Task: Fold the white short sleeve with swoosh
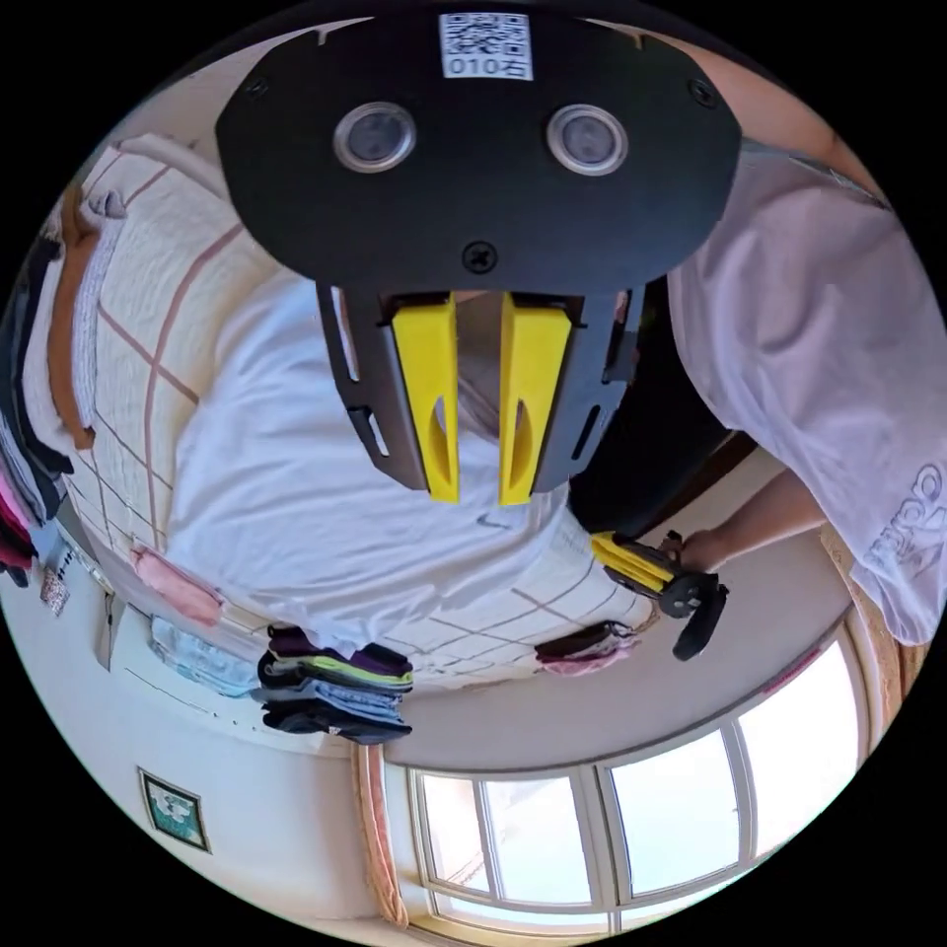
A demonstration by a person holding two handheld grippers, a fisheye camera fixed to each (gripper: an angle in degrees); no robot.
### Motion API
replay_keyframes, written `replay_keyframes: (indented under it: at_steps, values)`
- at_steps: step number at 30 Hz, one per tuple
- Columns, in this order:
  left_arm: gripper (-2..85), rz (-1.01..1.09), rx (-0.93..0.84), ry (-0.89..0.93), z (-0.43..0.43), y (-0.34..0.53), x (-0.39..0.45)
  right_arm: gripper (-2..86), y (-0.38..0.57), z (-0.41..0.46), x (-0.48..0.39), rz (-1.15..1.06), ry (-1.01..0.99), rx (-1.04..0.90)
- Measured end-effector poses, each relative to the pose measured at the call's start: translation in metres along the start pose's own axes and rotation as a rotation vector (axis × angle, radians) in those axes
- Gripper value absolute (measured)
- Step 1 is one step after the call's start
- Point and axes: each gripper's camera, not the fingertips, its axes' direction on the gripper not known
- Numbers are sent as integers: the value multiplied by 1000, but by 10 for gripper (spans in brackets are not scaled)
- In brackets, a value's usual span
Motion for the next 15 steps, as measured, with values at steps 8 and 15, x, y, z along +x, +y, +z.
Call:
replay_keyframes:
  at_steps: [8, 15]
  values:
    - [46, -224, 116, -118, 9, -77, -94, 44, -33, -26, 2, 28, 7, 140]
    - [22, -326, 35, -125, 23, -86, -142, 45, 12, -69, 19, 136, 91, 142]
